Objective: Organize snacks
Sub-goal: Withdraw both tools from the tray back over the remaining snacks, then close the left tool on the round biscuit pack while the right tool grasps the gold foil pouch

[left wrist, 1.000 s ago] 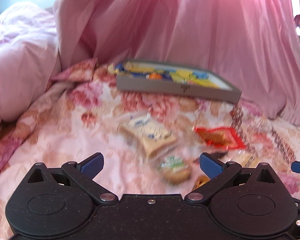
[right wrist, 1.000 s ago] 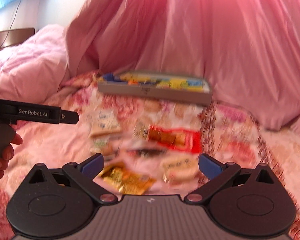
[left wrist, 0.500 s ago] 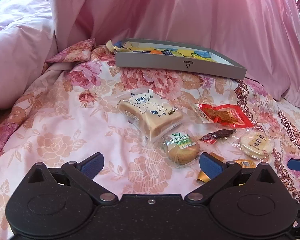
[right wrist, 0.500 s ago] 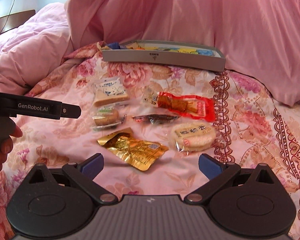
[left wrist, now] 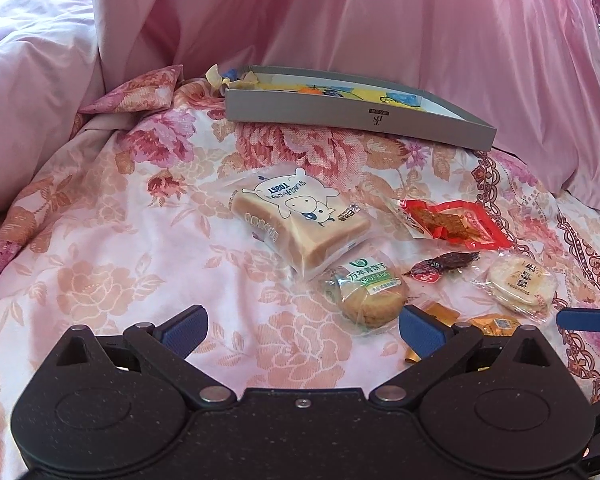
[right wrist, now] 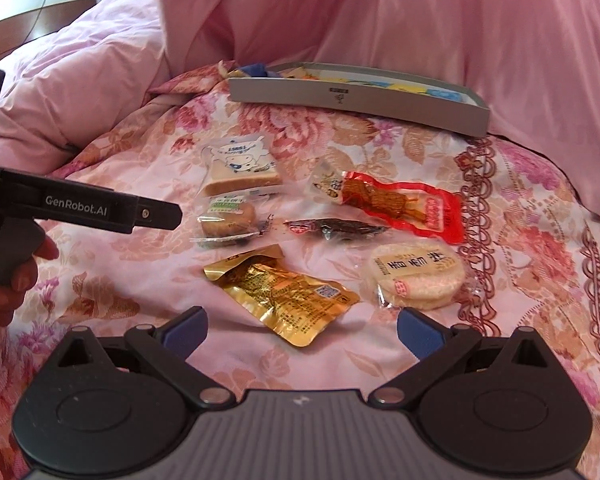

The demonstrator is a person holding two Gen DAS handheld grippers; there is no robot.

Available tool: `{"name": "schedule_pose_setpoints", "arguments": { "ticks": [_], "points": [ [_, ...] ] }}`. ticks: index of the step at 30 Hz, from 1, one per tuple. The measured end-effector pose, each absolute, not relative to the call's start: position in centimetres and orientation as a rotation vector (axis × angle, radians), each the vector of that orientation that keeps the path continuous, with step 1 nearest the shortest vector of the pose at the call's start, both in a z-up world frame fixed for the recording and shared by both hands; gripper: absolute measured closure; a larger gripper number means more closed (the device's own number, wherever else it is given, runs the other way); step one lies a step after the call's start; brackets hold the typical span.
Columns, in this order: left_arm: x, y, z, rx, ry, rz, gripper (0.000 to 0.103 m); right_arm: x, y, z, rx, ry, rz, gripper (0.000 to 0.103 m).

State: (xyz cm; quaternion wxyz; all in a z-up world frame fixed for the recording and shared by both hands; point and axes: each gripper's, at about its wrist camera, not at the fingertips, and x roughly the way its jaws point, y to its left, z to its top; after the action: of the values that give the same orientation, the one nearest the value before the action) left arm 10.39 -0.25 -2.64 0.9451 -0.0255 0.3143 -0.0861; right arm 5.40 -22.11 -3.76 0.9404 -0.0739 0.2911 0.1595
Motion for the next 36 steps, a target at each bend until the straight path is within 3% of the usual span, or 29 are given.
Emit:
{"name": "schedule_pose_setpoints", "arguments": {
  "ticks": [21, 24, 29, 36],
  "points": [
    [13.1, 0.0, -3.6, -0.07, 0.646, -0.333, 0.002, 12.2, -20.5, -4.7, -0.32, 0.679, 0.631, 0.001],
    [13.2, 0.0, -3.7, -0.075, 0.653, -0.349, 0.002, 12.5, -20.5, -5.1, -0.298, 0.695, 0.648, 0.007],
    [13.2, -0.2, -3.8, -0.067, 0.657, -0.376, 0.002, 11.9, -20.8, -5.1, -0.255, 0.703, 0.669, 0.027],
    [13.2, -0.2, -3.7, -0.067, 0.662, -0.376, 0.002, 10.7, -21.6, -5.1, -0.155, 0.699, 0.611, 0.041]
  ]
}}
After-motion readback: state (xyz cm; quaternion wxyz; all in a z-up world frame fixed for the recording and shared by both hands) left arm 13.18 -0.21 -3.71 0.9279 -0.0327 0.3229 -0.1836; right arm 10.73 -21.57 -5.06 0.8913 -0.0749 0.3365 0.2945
